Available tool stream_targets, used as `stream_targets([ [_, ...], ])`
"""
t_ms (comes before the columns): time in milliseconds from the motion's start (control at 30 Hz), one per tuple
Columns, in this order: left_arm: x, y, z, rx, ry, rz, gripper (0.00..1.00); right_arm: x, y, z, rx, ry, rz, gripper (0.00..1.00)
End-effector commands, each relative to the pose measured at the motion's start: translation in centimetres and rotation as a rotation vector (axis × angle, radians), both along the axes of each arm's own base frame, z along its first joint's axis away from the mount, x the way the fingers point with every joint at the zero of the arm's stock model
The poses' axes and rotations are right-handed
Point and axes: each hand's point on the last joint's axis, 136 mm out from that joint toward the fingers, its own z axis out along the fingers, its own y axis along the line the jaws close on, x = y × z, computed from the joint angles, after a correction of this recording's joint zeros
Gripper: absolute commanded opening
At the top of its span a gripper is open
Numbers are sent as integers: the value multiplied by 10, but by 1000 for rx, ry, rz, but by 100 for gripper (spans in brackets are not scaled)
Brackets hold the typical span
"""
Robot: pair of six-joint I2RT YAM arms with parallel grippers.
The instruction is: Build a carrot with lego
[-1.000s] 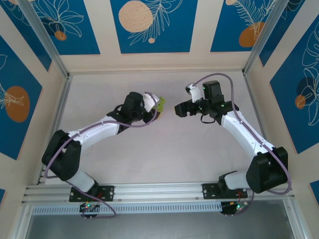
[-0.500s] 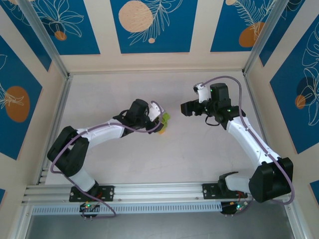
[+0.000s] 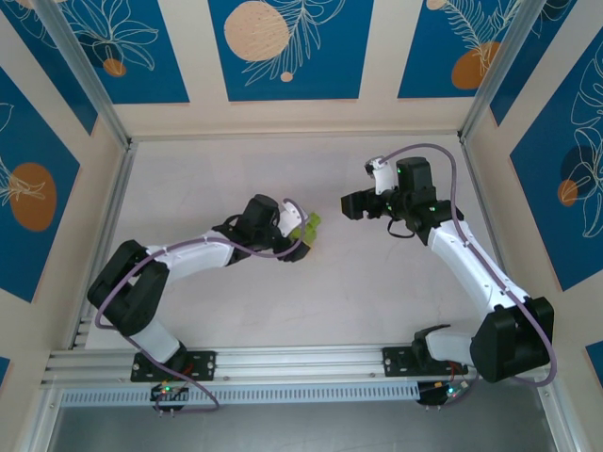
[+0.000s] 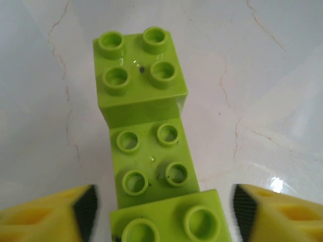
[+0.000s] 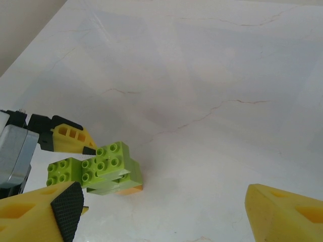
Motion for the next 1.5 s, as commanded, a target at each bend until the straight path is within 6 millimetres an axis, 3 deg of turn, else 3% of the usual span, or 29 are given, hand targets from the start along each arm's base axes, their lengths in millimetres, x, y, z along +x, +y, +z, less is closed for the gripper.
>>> stream_targets([
  [0, 0, -11, 24, -37, -23, -36, 92, -3, 3, 1, 26, 20, 17, 84],
  [100, 5, -9, 24, -12, -35, -17, 99, -4, 4, 1, 31, 25, 20, 84],
  [367, 27, -3, 27, 33, -70, 37, 99, -9, 5, -4, 36, 44, 28, 84],
  [700, 55, -5, 16, 36, -44, 57, 99, -11, 4, -6, 29, 48, 31, 84],
  [967, 67, 12, 14, 38, -39, 89, 99, -7, 5, -12, 30, 66, 34, 84],
  [1100, 79, 27, 21, 26, -46, 123, 99, -6, 7, -13, 35, 72, 36, 84],
  [1467, 98, 47, 67, -25, -120, 176, 99, -4, 4, -15, 26, 67, 19, 84],
])
